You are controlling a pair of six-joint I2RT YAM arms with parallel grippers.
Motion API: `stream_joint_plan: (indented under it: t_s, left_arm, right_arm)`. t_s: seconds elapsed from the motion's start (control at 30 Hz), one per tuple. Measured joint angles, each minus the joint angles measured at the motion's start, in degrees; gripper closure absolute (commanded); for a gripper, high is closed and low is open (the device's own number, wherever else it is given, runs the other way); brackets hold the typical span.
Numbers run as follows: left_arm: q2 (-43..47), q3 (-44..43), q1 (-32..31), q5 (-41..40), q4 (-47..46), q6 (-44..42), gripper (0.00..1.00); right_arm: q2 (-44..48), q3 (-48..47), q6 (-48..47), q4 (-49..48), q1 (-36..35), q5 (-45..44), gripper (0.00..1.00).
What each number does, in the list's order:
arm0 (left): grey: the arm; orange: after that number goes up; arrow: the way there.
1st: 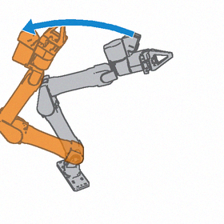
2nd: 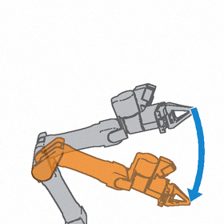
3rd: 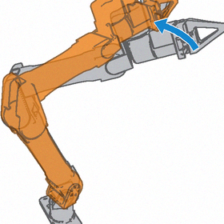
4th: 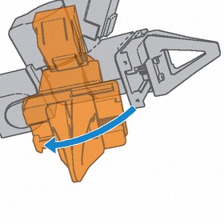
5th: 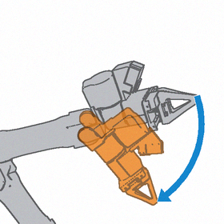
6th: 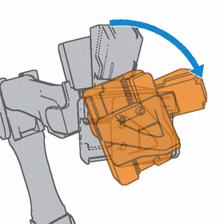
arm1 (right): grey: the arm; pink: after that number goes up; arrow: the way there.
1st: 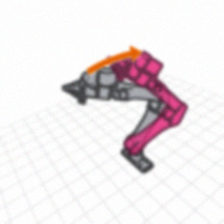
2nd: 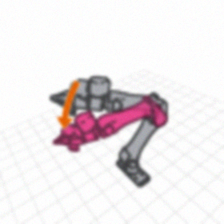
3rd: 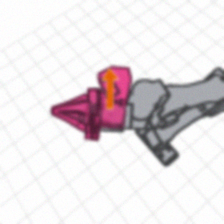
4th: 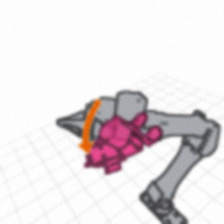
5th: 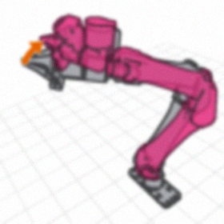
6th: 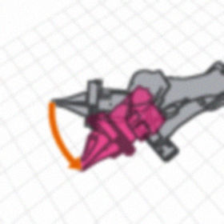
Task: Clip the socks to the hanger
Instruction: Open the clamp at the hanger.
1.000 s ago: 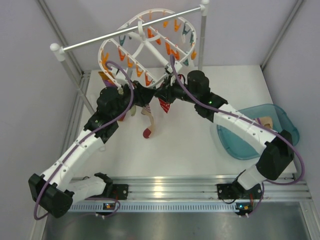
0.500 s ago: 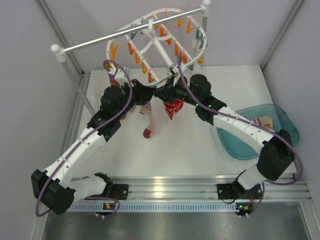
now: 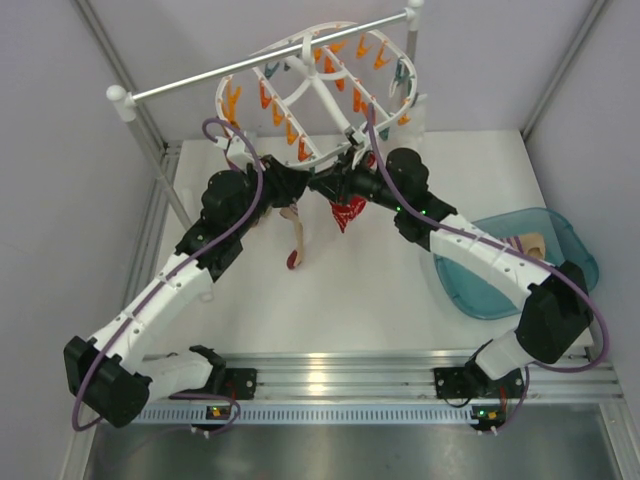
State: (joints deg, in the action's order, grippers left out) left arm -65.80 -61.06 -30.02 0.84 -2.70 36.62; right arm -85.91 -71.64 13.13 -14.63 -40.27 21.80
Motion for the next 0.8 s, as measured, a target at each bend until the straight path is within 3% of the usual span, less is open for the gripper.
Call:
stream_joint_plan:
  t_s: [0.3,0.47,0.6,0.67,0.7,0.8]
  left_arm:
    - [-0.6,0.1,0.7,4.3,-2.8,0.6,0.78]
    - [-1.4,0.1,1.2,7.1,-6.1,0.2,0.8]
    - [-1.6,0.1,1.5,8.2,-7.3,-0.7,1.0]
    - [-1.6,0.2,1.5,8.5,-7.3,-1.8,1.0]
    - [-1.7,0.2,1.5,8.5,-7.2,-1.9,1.0]
    - [-2.2,0.2,1.8,7.8,-7.0,-0.8,1.0]
  right_arm:
    - [0.0,-0.2,0.2,-0.5,0.5,2.3,1.0]
    - [0.0,-1.6,-0.1,0.1,1.1,3.3,1.0]
    - [-0.1,-2.4,-1.2,1.0,1.4,3.9,0.99]
    - [-0.1,-2.4,-1.6,1.3,1.5,4.1,0.9]
    - [-0.1,-2.4,-1.7,1.6,1.5,4.0,0.73]
    - [0.0,-2.4,-2.7,2.0,1.5,4.4,0.66]
